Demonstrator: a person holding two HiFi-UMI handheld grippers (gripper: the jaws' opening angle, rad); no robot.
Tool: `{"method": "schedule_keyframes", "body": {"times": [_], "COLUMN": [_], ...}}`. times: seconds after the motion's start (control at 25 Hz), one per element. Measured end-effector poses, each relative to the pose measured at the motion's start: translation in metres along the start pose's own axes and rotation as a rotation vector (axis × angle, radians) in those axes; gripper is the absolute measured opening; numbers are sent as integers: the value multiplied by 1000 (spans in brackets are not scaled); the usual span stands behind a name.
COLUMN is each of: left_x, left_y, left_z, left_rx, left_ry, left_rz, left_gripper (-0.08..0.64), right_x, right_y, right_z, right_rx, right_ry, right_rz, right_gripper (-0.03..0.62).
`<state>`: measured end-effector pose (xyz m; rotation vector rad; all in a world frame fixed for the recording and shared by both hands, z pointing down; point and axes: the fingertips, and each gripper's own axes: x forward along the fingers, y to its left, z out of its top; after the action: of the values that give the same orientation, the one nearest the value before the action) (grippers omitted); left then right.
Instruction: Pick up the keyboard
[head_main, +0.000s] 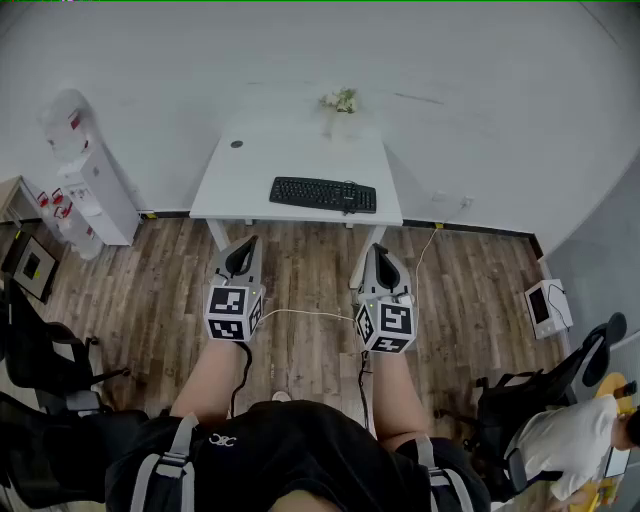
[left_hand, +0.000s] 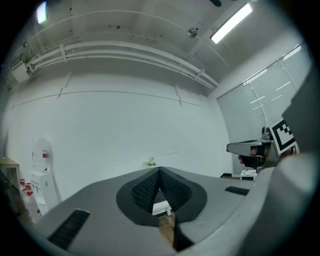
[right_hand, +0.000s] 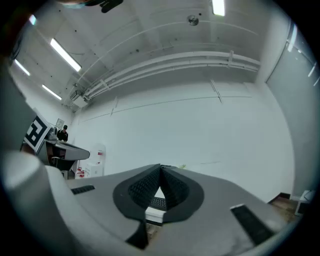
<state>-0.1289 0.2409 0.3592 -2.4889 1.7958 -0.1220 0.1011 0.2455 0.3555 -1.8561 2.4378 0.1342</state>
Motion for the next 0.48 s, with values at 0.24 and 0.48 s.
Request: {"method": "schedule_keyframes", "body": {"times": [0.24, 0.48], "left_x": [-8, -5], "left_y": [2, 1], "left_z": [4, -2], "left_rx": [-11, -18], "left_ry": [-3, 11], "left_rz": [-7, -20], "left_gripper": [11, 11], "right_x": [-5, -5], "right_y": [7, 8], "right_z": [4, 4], "right_rx": [-4, 26], "right_ry": [1, -23], "right_rz": [6, 24], "right_gripper": [5, 5]}}
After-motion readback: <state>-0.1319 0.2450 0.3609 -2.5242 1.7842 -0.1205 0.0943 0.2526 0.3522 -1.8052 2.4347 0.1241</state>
